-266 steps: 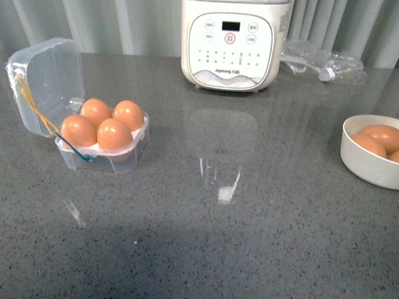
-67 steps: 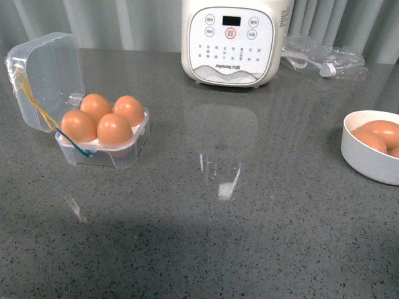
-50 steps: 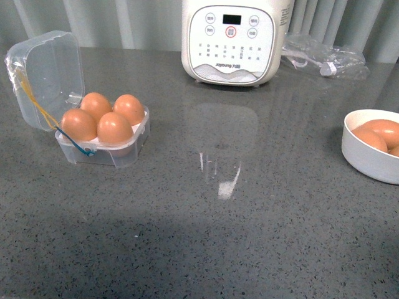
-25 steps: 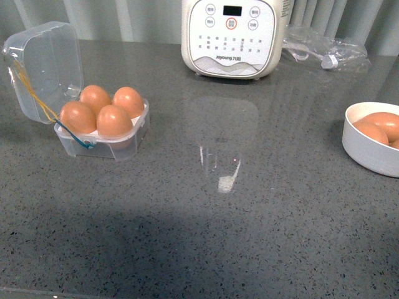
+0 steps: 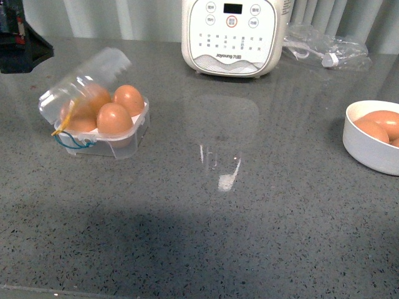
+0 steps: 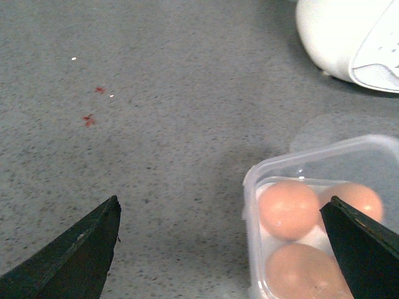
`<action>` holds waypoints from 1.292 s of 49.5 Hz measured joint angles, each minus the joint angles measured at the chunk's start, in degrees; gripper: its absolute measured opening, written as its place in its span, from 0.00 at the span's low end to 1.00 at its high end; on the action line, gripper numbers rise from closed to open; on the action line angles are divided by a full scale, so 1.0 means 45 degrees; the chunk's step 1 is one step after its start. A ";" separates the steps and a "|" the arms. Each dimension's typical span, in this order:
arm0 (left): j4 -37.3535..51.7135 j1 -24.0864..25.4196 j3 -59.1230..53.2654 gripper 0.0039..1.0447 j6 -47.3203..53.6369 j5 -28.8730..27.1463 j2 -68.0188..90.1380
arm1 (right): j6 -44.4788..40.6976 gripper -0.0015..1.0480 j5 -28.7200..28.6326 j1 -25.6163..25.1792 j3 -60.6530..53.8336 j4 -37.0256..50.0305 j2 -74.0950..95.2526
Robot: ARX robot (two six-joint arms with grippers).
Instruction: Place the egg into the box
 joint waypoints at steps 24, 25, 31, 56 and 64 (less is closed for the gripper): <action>-0.1443 -0.2064 -0.1001 0.94 0.0690 0.0729 -0.2025 | 0.0000 0.93 0.0000 0.0000 0.0000 0.0000 0.0000; -0.1520 -0.2030 -0.0976 0.94 0.0729 0.0729 -0.2084 | 0.0000 0.93 0.0000 0.0000 0.0000 0.0000 0.0000; -0.2127 -0.1948 -0.0743 0.94 0.0801 0.1035 -0.2458 | 0.0000 0.93 0.0000 0.0000 0.0000 0.0000 0.0000; -0.3721 0.0427 -0.0369 0.94 0.1185 0.2006 -0.4750 | 0.0000 0.93 0.0000 0.0000 0.0000 0.0000 0.0000; -0.4741 0.1894 -0.0933 0.94 0.1375 0.2909 -0.6003 | 0.0000 0.93 0.0000 0.0000 0.0000 0.0000 0.0000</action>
